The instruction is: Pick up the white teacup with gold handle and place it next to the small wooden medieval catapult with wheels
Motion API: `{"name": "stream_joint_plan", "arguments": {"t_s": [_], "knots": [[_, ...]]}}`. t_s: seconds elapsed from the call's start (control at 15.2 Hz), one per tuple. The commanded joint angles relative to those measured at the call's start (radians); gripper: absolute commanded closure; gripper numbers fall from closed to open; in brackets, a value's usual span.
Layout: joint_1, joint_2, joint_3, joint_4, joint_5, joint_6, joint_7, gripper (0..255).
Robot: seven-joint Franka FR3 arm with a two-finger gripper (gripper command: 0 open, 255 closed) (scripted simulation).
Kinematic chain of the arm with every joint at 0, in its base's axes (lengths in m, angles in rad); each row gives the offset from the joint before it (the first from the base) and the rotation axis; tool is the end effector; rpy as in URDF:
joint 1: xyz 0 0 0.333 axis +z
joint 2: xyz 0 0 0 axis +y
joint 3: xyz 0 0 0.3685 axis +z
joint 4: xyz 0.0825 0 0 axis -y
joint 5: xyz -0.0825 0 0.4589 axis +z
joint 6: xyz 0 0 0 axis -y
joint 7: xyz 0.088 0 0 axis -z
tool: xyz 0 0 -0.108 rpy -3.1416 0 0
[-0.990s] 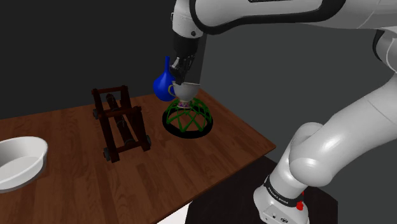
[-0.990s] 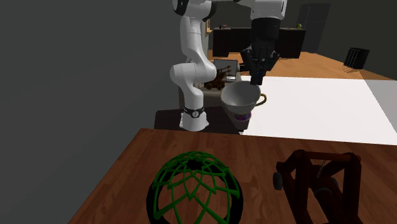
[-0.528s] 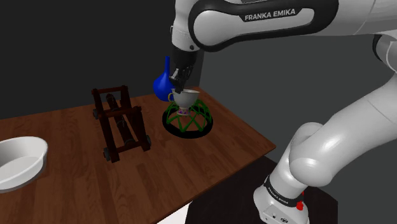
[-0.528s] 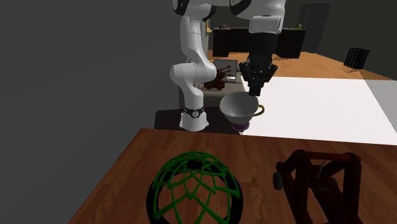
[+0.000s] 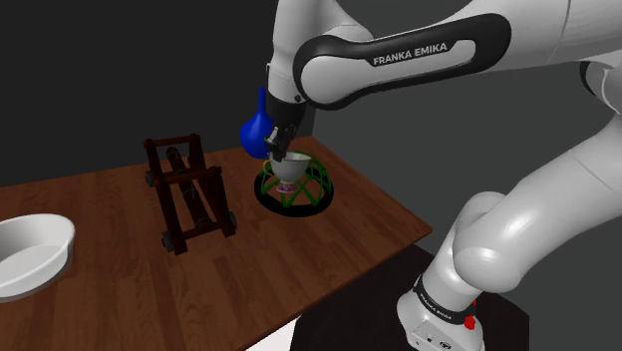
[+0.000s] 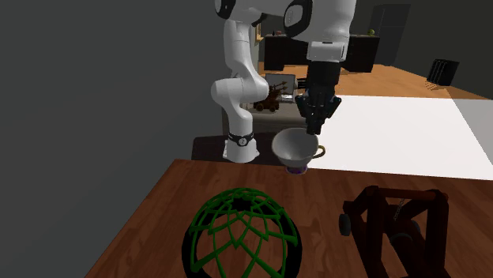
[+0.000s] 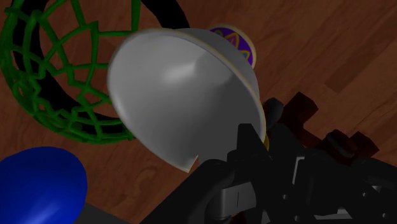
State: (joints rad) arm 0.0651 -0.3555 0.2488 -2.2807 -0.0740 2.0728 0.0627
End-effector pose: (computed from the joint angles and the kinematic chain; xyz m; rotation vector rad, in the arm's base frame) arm 0.4865 0.1632 0.5260 2.9779 0.4095 0.2434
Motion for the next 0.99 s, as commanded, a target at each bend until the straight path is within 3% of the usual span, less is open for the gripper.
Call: {"name": "stream_joint_plan", "arguments": {"t_s": [0.0, 0.92], "knots": [[-0.001, 0.006, 0.001, -0.022, -0.003, 0.03, 0.004, 255], [-0.009, 0.075, 0.018, -0.154, -0.032, 0.225, 0.047, 255]]}}
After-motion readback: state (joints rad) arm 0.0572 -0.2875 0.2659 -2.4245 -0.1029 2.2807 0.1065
